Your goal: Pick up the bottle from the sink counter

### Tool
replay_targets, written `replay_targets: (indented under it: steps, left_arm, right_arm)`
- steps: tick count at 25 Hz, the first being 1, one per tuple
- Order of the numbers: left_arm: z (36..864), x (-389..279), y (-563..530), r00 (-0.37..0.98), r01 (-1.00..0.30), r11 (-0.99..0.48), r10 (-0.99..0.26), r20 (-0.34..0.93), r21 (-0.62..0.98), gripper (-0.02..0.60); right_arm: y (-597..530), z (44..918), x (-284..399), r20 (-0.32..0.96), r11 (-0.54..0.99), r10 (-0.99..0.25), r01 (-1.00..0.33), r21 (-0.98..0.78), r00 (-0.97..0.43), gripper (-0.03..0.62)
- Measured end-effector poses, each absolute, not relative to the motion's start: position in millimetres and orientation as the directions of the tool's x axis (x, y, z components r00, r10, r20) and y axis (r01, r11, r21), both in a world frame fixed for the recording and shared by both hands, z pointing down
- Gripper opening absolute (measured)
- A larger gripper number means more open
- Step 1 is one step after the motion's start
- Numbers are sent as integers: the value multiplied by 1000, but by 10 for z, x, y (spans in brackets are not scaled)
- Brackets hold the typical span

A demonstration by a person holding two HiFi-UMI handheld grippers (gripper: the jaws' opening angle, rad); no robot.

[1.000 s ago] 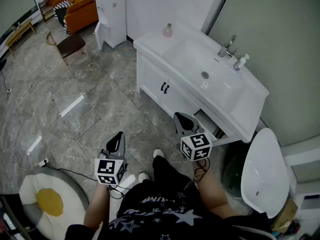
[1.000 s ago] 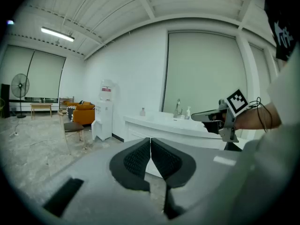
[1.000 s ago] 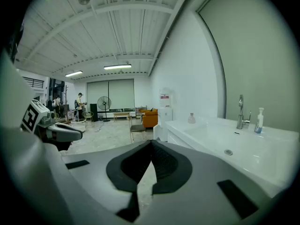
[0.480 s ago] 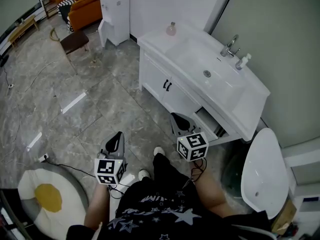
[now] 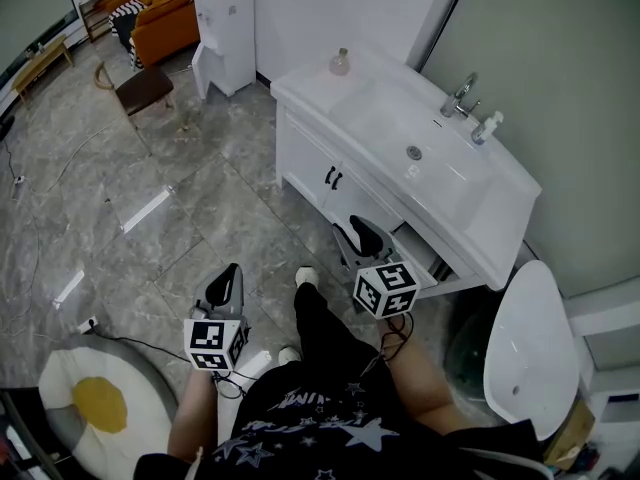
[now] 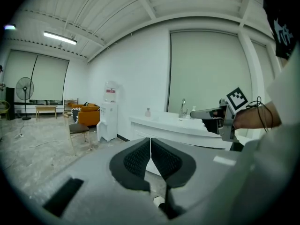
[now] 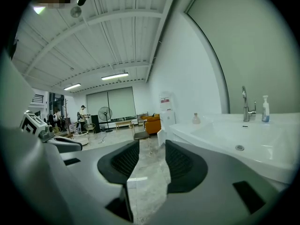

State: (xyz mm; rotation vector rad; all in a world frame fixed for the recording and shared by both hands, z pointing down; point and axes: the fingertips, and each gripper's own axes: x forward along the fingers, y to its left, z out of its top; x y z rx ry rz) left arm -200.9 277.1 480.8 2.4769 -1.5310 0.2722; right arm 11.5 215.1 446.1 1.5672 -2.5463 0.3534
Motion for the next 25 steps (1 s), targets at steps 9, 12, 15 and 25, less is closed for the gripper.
replay_targets:
  steps: [9,12,15,25]
  left_arm:
    - [4938,-2012,1761,402,-913,-404,-862,310,61,21]
    - [4944,-1926,1289,396,-915,-401,-860,323,55,21]
    - [4905,-1790,781,393,-916,-398,-858,332,54,21]
    - [4696,-1402,-463,371,-921,-389,-877,307,4,21]
  right_arm:
    - [935,4647,198,231,439,-848,-877,-197,-477,291]
    - [458,4684,288,241,439,-843,-874,-210,-481,291]
    - [-42,4671,437,250,436,-840,-873,-217,-482,291]
    - [-1264,4684,822,254,443,-832,-866,-232,-494,291]
